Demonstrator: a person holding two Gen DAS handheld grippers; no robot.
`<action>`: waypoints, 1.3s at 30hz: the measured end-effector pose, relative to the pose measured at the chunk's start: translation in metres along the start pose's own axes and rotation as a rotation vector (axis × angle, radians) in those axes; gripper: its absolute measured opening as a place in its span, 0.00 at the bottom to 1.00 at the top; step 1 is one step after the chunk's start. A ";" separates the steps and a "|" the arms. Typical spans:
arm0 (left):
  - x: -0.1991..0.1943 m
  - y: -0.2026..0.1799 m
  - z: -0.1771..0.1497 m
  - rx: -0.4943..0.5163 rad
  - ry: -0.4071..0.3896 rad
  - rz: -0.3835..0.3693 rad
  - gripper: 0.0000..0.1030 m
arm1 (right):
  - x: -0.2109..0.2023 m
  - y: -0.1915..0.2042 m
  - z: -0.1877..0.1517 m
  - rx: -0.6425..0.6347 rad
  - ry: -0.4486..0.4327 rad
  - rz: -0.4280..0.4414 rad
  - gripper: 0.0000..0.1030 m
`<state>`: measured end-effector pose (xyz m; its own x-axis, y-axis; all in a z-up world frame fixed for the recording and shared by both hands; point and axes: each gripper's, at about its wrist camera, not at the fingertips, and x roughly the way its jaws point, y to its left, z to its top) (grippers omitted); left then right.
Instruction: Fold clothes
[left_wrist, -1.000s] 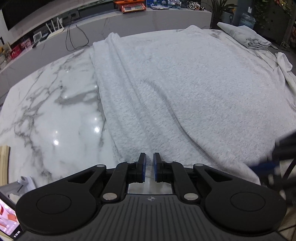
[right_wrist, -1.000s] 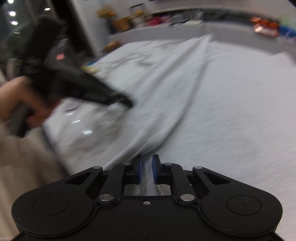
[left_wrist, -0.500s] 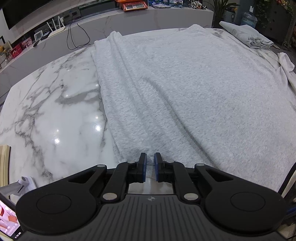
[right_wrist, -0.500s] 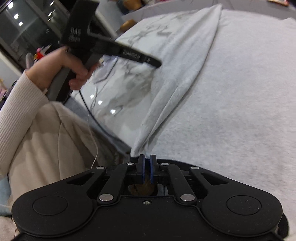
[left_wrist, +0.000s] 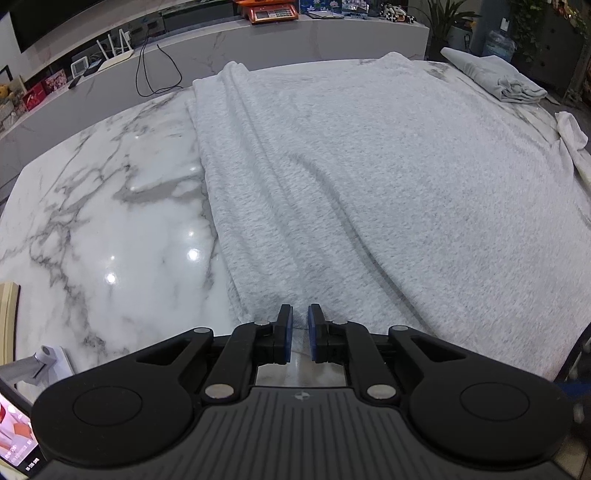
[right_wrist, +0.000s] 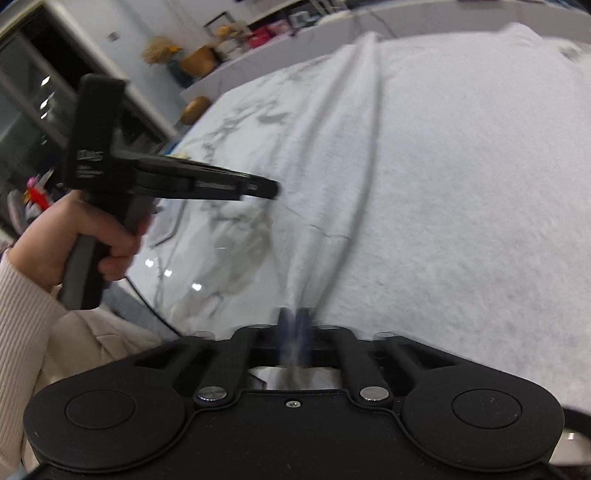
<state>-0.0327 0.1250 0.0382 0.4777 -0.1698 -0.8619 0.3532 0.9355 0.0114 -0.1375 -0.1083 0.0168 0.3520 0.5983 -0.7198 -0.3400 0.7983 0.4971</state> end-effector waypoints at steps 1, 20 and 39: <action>0.000 0.000 0.000 0.002 0.000 -0.001 0.09 | 0.000 -0.005 0.000 0.019 0.003 -0.009 0.01; -0.025 -0.043 0.006 0.030 -0.097 0.083 0.09 | -0.090 -0.075 -0.008 0.067 -0.123 -0.265 0.13; -0.002 -0.111 0.033 0.093 -0.073 0.079 0.09 | -0.244 -0.322 0.051 0.623 -0.432 -0.617 0.30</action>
<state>-0.0464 0.0112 0.0559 0.5630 -0.1220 -0.8174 0.3837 0.9146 0.1277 -0.0691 -0.5079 0.0574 0.6450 -0.0620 -0.7617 0.4892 0.7992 0.3492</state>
